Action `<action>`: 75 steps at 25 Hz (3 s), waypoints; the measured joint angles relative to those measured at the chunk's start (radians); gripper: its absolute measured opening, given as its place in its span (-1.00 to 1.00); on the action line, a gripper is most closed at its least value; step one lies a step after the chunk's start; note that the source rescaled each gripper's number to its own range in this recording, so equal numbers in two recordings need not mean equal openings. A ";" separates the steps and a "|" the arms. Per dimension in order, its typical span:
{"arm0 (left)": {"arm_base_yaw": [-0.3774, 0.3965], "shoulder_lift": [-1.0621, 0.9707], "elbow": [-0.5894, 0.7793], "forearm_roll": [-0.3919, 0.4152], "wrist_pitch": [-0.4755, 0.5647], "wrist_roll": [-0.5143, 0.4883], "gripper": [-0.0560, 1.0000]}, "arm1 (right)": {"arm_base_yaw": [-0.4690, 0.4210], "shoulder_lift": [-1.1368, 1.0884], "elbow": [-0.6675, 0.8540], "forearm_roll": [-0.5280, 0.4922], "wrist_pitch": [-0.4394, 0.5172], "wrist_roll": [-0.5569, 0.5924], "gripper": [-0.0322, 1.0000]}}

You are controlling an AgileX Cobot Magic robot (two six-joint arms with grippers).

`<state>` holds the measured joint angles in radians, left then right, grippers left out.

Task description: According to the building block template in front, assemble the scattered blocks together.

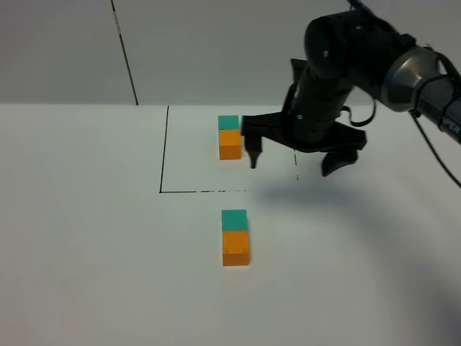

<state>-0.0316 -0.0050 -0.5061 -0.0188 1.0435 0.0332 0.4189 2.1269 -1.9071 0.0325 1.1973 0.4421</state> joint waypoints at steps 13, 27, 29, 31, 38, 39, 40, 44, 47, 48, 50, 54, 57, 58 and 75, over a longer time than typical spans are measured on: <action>0.000 0.000 0.000 0.000 0.000 0.002 0.43 | -0.379 -0.187 0.196 -0.052 0.012 -0.187 1.00; 0.000 0.000 0.000 0.000 0.000 0.003 0.43 | -0.626 -0.760 0.794 -0.122 -0.045 -0.187 1.00; 0.000 0.000 0.000 0.000 0.000 0.003 0.43 | -0.622 -0.864 0.856 -0.123 -0.047 -0.187 1.00; 0.000 0.000 0.000 0.000 0.000 0.003 0.43 | -0.608 -0.961 0.924 -0.136 -0.051 -0.188 1.00; 0.000 0.000 0.000 0.000 0.000 0.003 0.43 | -0.503 -1.336 1.136 -0.169 -0.090 -0.188 1.00; 0.000 0.000 0.000 0.000 0.000 0.003 0.43 | -0.490 -1.392 1.163 -0.169 -0.102 -0.188 1.00; 0.000 0.000 0.000 0.000 0.000 0.003 0.43 | -0.477 -1.455 1.199 -0.169 -0.114 -0.188 1.00; 0.000 0.000 0.000 0.000 0.000 0.003 0.43 | -0.463 -1.628 1.305 -0.166 -0.181 -0.181 1.00; 0.000 0.000 0.000 0.000 0.000 0.003 0.43 | -0.463 -1.737 1.362 -0.145 -0.196 -0.181 1.00; 0.000 0.000 0.000 0.000 0.000 0.003 0.43 | -0.463 -1.762 1.374 -0.132 -0.196 -0.191 1.00; 0.000 0.000 0.000 0.000 0.000 0.003 0.43 | -0.463 -1.813 1.383 -0.098 -0.203 -0.233 1.00; 0.000 0.000 0.000 0.000 0.000 0.003 0.43 | -0.463 -1.892 1.384 -0.039 -0.183 -0.356 1.00; 0.000 0.000 0.000 0.000 0.000 0.003 0.43 | -0.463 -1.927 1.406 -0.004 -0.147 -0.403 1.00; 0.000 0.000 0.000 0.000 0.000 0.003 0.43 | -0.463 -1.940 1.408 0.009 -0.144 -0.419 1.00; 0.000 0.000 0.000 0.000 0.000 0.003 0.43 | -0.453 -2.134 1.410 0.113 -0.139 -0.563 0.99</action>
<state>-0.0316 -0.0050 -0.5061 -0.0188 1.0435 0.0363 -0.0346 -0.0066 -0.4975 0.1459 1.0582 -0.1212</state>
